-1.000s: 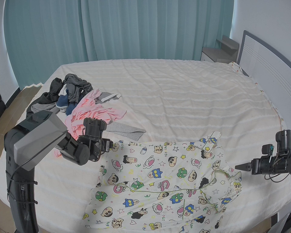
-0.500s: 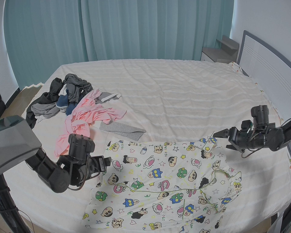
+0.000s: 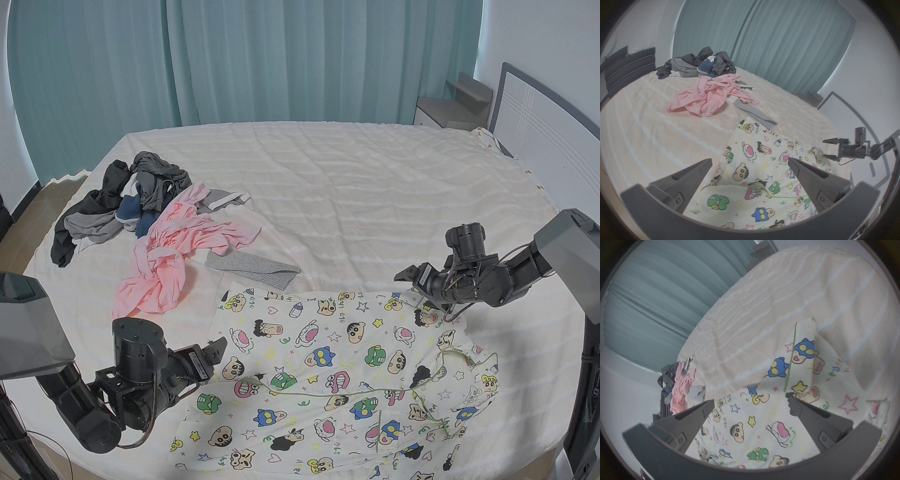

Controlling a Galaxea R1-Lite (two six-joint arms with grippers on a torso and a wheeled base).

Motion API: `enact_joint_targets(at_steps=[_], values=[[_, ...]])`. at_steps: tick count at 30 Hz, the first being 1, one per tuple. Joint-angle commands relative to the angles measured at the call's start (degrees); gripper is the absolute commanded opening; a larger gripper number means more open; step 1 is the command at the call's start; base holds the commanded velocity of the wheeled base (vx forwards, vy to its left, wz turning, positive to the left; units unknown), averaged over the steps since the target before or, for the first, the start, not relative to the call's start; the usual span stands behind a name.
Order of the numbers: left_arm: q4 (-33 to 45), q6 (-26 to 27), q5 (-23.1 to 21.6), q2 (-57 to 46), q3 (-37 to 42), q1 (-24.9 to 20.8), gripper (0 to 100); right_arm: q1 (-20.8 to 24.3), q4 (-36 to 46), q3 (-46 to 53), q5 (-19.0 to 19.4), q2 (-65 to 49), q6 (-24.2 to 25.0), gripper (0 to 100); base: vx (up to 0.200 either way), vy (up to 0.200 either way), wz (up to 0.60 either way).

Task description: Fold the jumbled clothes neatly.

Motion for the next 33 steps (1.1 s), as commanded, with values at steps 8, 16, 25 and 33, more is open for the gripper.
enact_joint_targets(at_steps=[8, 16, 25, 33], values=[[-13.5, -1.9, 0.3, 7.2, 7.0, -0.5, 100, -0.3, 7.4, -11.5, -2.0, 6.2, 11.9, 100, 0.0, 0.0, 0.0], [-18.5, -1.8, 0.3, 10.1, 9.0, -0.5, 100, -0.5, 8.0, -11.5, -2.1, 7.4, 13.9, 100, 0.0, 0.0, 0.0], [-18.8, -1.8, 0.3, 10.7, 9.3, -0.4, 100, -0.7, 8.0, -11.5, -2.1, 7.5, 16.2, 100, 0.0, 0.0, 0.0], [-18.8, -1.8, 0.3, 10.9, 9.5, -0.4, 100, -1.4, 8.7, -13.1, -2.2, 9.3, 19.1, 100, 0.0, 0.0, 0.0]])
